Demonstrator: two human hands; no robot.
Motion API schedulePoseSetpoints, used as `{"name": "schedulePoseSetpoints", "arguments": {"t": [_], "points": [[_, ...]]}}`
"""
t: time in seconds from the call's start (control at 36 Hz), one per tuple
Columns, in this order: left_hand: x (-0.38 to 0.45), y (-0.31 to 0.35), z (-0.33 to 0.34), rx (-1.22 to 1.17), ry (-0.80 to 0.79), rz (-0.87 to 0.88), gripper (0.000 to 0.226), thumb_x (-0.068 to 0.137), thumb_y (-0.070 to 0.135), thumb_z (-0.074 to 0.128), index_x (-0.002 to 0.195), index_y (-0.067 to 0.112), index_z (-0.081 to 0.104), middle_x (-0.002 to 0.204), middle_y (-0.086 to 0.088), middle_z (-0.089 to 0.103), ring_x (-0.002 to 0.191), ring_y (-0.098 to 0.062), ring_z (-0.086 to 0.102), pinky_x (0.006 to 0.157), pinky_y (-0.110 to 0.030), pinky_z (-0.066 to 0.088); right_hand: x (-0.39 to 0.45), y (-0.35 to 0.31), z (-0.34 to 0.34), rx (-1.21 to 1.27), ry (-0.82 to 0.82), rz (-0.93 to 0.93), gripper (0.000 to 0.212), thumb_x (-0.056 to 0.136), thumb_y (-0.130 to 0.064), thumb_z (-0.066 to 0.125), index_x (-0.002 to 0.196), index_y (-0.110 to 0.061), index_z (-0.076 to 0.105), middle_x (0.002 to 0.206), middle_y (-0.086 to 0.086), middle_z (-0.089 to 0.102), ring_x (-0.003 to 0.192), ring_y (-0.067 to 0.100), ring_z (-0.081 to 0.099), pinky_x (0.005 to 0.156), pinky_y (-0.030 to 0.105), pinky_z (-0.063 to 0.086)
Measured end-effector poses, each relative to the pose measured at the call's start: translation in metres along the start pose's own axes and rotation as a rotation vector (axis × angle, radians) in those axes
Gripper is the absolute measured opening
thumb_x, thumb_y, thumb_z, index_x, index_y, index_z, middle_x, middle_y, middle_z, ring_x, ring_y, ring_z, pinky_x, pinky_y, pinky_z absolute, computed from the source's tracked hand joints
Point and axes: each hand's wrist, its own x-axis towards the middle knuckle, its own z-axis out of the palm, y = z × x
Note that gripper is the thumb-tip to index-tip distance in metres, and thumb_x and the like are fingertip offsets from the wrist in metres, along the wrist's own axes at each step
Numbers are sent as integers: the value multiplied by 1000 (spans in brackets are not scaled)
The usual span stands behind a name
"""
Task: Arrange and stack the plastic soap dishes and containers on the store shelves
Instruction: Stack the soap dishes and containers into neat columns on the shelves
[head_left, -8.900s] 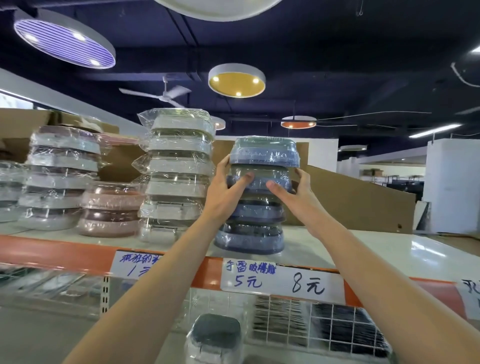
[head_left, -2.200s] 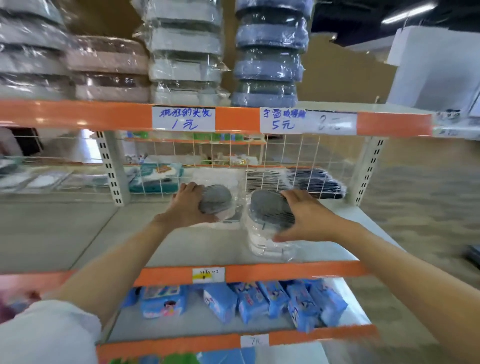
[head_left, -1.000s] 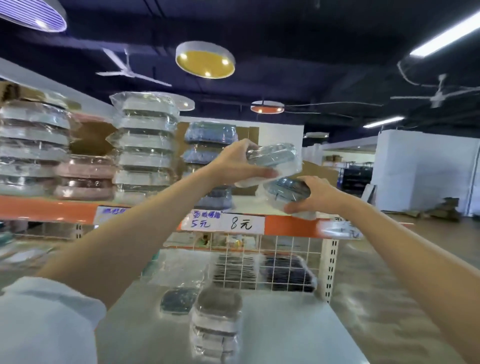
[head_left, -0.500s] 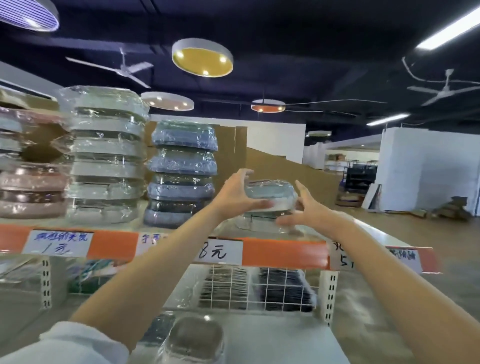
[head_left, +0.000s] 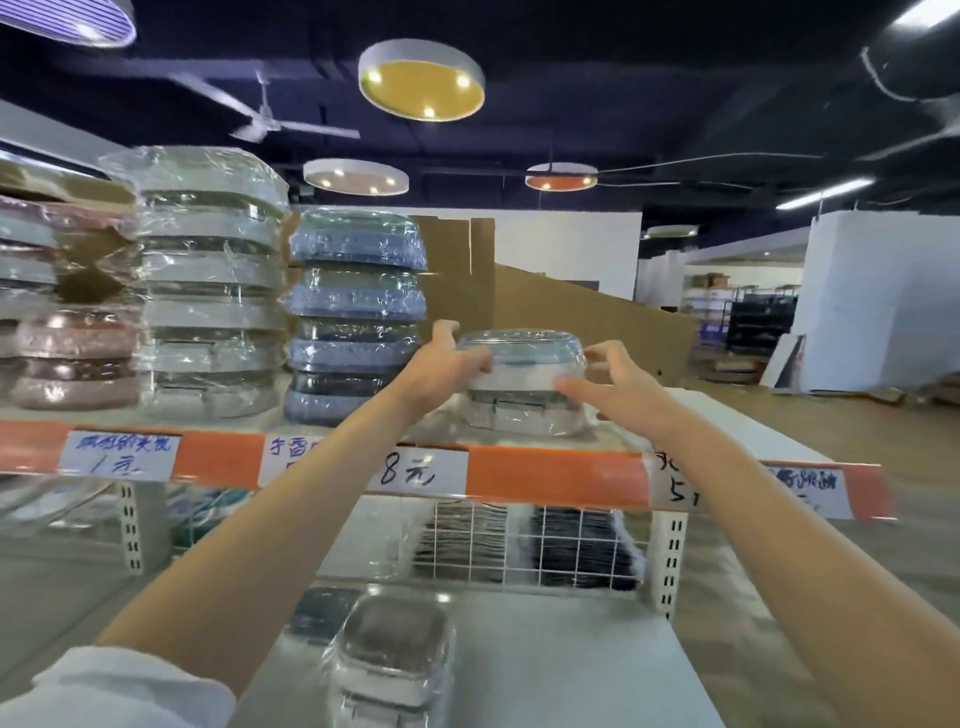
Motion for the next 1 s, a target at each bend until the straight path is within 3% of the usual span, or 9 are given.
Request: {"name": "schedulePoseSetpoints", "arguments": {"t": [0.14,0.31,0.39,0.53,0.61,0.75,0.89,1.0], "points": [[7,-8,1,50,-12,20,80,88,43,60,148,13,15,140,-9,42,127,-26,43,93,-32,33,1,0,1,-10,34,17,70,88,-45,61,139,-15,24,125,2,49,108,17,51,91,31,41],[4,-1,-3,282,-41,41,44,92,52,51,116,15,44,107,-2,59,101,-21,58,82,-33,46,2,0,0,-53,26,-35,74,88,-43,62,146,-27,18,123,5,50,109,22,52,96,33,38],[-2,2,-14,349,-25,40,46,94,51,46,109,8,52,103,-11,64,91,-24,62,89,-44,51,1,-3,2,-61,-19,-61,74,86,-43,64,145,-28,21,117,2,53,104,17,53,89,28,38],[-18,-8,-21,367,103,63,53,94,53,43,106,4,57,93,-11,66,75,-19,60,83,-38,52,0,-6,7,-49,-73,-100,73,85,-38,67,143,-31,24,112,-2,49,106,15,52,95,29,39],[-22,-14,-21,283,117,48,58,92,56,43,111,4,58,97,-11,68,82,-20,64,87,-40,53,1,-5,8,-40,-77,-94,74,84,-32,69,143,-29,24,117,-2,46,104,13,53,99,33,42],[-25,-15,-21,262,77,31,48,84,43,66,114,6,58,107,-8,66,96,-24,63,92,-42,50,-1,-4,6,-38,-91,-107,72,82,-33,70,140,-29,27,132,-5,44,115,18,54,102,49,43],[-23,-19,-20,387,99,70,43,84,38,69,112,7,60,103,-7,69,99,-21,62,88,-35,49,-4,-6,5,-76,-69,-121,73,84,-36,69,142,-28,25,142,-5,39,122,19,49,106,47,39],[-21,-21,-19,379,94,85,50,84,44,67,117,8,58,108,-4,68,100,-18,62,84,-27,47,-4,-7,6,-39,-69,-81,72,85,-37,67,142,-21,24,126,-3,43,105,12,53,97,36,45]]}}
